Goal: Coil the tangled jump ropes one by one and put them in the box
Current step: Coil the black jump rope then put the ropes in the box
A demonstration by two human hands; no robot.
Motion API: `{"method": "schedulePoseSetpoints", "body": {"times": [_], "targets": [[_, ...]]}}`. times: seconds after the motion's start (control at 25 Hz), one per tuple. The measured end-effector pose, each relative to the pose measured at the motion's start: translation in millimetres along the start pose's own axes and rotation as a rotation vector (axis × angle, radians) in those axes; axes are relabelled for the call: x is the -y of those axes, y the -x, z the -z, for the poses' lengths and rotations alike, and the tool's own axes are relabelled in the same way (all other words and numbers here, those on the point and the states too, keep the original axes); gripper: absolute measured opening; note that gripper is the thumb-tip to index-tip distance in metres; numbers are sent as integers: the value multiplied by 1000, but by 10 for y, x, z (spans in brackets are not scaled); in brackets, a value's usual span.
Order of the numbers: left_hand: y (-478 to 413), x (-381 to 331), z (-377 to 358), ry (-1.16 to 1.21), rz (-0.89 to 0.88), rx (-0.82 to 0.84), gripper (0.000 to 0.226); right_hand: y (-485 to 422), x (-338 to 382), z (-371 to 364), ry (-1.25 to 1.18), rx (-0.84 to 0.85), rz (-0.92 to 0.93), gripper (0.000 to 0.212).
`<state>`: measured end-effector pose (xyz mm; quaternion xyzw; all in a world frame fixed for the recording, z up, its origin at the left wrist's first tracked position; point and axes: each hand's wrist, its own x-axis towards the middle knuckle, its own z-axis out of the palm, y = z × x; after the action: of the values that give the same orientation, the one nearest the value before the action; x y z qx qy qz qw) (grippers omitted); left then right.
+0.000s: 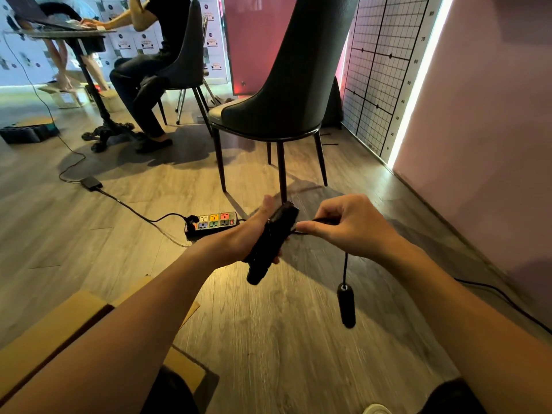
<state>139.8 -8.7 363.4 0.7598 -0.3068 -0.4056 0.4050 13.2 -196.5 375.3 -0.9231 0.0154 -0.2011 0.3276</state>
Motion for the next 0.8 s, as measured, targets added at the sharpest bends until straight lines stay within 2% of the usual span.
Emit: {"method": "schedulePoseSetpoints", "body": {"times": [0.12, 0.2, 0.36, 0.48, 0.56, 0.64, 0.72, 0.8], "targets": [[82, -153, -88, -11, 27, 216, 111, -1, -28, 46, -19, -156, -20, 42], [121, -249, -167, -23, 19, 321, 113, 0, -61, 63, -46, -201, -37, 46], [188, -359, -192, 216, -106, 318, 106, -12, -108, 43, -88, -179, -160, 62], [211, -336, -135, 414, -202, 224, 104, -26, -121, -70, -105, -11, -250, 70], [228, -321, -120, 502, -213, 139, 103, -30, -113, -155, -136, 169, -307, 81], [225, -322, -123, 547, -195, 45, 101, -35, -95, -217, -179, 287, -356, 83], [208, -331, -128, 669, -199, -56, 95, -40, -71, -251, -245, 398, -386, 73], [179, -342, -113, 968, -269, -121, 84, -18, -79, -301, -246, 553, -394, 47]]}}
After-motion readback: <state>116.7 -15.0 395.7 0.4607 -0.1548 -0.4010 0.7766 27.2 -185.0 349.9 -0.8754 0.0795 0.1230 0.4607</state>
